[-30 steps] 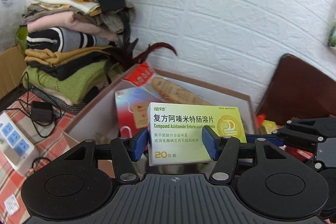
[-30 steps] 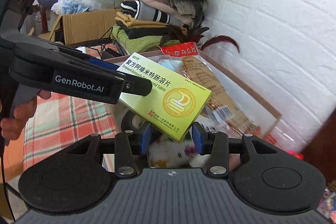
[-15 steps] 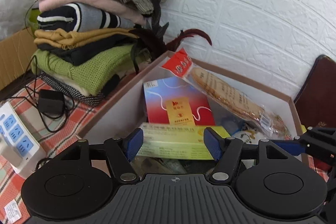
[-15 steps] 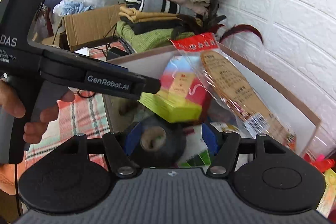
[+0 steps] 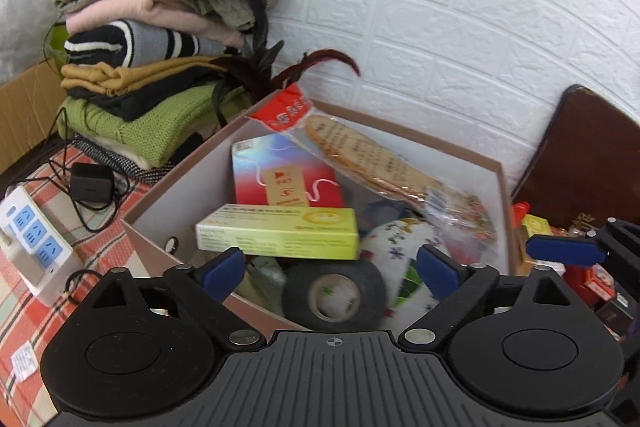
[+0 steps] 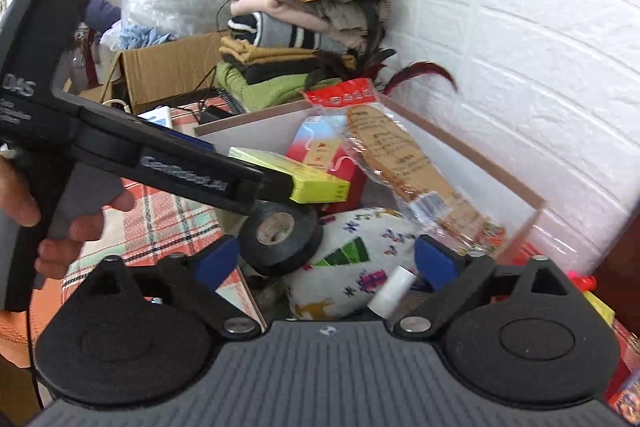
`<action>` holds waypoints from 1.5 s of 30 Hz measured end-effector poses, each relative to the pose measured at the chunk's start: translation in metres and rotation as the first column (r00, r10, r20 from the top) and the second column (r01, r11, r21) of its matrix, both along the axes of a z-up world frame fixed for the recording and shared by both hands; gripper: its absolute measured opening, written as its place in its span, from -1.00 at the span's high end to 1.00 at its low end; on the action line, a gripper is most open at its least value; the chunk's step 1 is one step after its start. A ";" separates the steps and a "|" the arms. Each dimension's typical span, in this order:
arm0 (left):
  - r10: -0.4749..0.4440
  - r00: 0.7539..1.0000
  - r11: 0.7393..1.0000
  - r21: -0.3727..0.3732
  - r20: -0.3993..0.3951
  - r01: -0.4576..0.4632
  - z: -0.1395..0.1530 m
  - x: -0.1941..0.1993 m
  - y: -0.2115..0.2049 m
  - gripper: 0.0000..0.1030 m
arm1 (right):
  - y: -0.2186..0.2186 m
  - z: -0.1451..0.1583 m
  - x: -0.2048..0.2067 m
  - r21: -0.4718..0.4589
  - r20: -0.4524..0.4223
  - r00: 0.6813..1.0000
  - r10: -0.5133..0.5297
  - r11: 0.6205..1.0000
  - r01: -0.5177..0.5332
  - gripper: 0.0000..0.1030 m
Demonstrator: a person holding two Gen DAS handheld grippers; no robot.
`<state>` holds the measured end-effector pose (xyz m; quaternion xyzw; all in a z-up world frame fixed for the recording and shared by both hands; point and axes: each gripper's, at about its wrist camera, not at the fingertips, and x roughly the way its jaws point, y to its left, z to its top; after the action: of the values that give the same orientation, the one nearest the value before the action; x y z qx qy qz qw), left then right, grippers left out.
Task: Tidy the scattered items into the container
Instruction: 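Drop the medicine box into the box by opening the left gripper, then move the left gripper back over the table to the black box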
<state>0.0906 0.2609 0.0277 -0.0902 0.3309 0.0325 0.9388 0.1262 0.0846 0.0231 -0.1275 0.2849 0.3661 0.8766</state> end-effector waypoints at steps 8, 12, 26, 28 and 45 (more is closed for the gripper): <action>-0.080 0.997 0.996 0.027 0.009 0.080 0.011 -0.026 -0.046 -1.00 | -0.044 0.004 -0.014 0.030 -0.050 0.994 -0.094 0.995 0.096 -0.99; -0.132 0.991 0.990 0.044 0.020 0.131 0.014 -0.040 -0.072 -1.00 | -0.066 0.005 -0.022 0.043 -0.077 0.987 -0.138 0.989 0.142 -0.99; -0.199 0.979 0.979 0.050 0.045 0.197 0.016 -0.074 -0.129 -1.00 | -0.134 0.004 -0.057 0.065 -0.104 0.961 -0.256 0.962 0.264 -0.99; -0.207 0.977 0.978 0.041 0.052 0.205 0.014 -0.081 -0.136 -1.00 | -0.146 0.003 -0.066 0.084 -0.100 0.959 -0.264 0.959 0.272 -0.99; -0.263 0.965 0.964 -0.033 -0.016 0.262 -0.047 -0.086 -0.235 -1.00 | -0.279 -0.052 -0.120 0.117 -0.121 0.823 -0.556 0.815 0.568 -0.99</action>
<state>0.0048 0.0261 -0.0189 -0.0598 0.3498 -0.0963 0.9299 0.0058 -0.1944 -0.0285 0.0424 0.3173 0.1160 0.9403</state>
